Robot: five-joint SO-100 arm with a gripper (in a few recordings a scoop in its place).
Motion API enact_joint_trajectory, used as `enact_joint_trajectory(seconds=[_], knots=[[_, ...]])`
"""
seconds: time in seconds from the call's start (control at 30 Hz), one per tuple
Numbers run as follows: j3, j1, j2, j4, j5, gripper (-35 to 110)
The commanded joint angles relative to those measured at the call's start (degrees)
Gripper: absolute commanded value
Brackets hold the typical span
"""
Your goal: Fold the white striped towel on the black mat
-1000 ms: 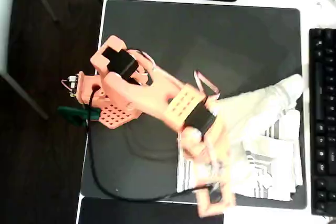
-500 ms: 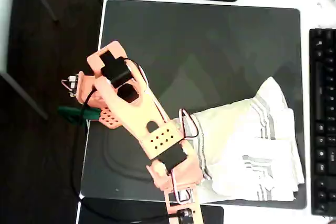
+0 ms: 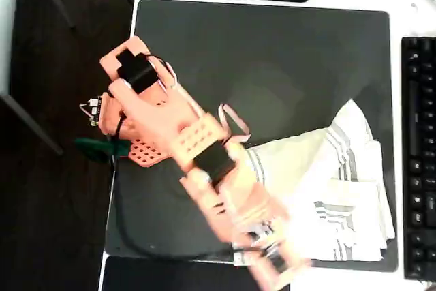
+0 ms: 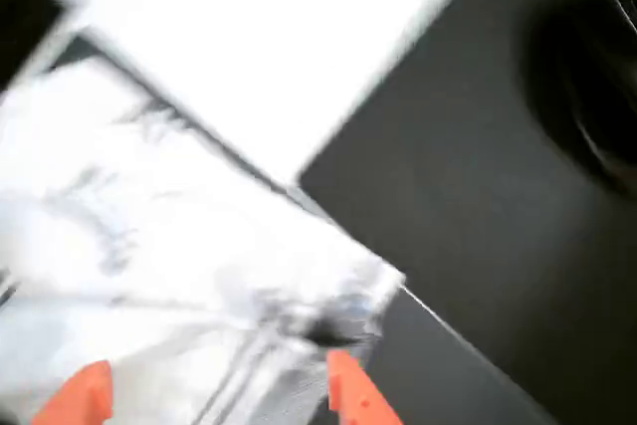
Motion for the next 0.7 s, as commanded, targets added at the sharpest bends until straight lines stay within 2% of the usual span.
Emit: enact_joint_trajectory(seconds=[0.0,0.3,0.53,0.67], knots=[[-7.91,-7.38,-3.34,3.25,-5.27,27],[-21.18,-18.46,-18.54,8.79,-34.54,29],[-27.95,-23.47,-30.59,10.46,-39.81,29],[-27.86,-25.22,-35.6,4.13,-37.35,27]])
